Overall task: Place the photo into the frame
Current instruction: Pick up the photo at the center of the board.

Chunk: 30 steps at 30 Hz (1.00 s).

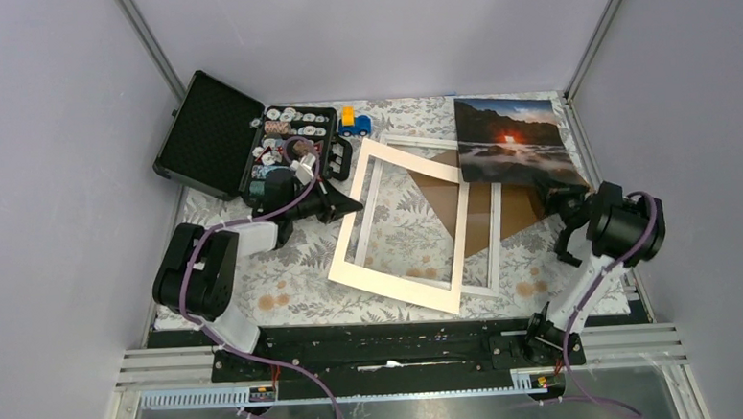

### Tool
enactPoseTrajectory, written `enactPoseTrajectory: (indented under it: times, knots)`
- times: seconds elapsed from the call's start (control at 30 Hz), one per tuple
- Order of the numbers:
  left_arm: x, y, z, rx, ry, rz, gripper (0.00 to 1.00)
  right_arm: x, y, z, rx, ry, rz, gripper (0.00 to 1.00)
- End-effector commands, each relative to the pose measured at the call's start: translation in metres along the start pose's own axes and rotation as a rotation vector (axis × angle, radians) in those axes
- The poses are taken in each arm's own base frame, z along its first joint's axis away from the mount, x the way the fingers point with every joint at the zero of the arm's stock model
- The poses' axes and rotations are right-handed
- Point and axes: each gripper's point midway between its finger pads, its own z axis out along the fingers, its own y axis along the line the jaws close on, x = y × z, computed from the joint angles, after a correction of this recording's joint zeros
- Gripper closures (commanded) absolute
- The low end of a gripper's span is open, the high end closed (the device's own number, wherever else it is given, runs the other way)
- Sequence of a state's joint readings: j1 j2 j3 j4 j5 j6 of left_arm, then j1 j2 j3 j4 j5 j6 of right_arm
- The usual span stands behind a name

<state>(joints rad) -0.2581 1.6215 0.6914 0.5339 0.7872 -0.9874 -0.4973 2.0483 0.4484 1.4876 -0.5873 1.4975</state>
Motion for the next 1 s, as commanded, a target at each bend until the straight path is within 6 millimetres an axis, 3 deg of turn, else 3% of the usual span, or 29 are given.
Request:
enactPoseTrajectory:
  times: [0.0,0.23,0.43,0.67,0.97]
  knots:
    - [-0.011,-0.004,0.010,0.020,-0.025,0.011,1.00,0.006,0.118,-0.005,-0.152,0.010,-0.215,1.00]
    - [-0.011,-0.003,0.023,0.025,-0.021,-0.038,1.00,0.008,0.245,-0.020,-0.062,0.001,-0.546,1.00]
    - [-0.013,-0.008,0.050,0.024,-0.019,-0.062,1.00,0.032,0.309,-0.039,-0.169,0.054,-0.611,1.00]
    - [-0.030,-0.014,0.078,-0.005,-0.092,-0.112,1.00,0.051,0.348,-0.047,-0.249,0.094,-0.633,1.00]
    - [-0.045,-0.029,0.098,0.033,-0.068,-0.212,1.00,0.052,0.338,-0.044,-0.230,0.114,-0.628,1.00]
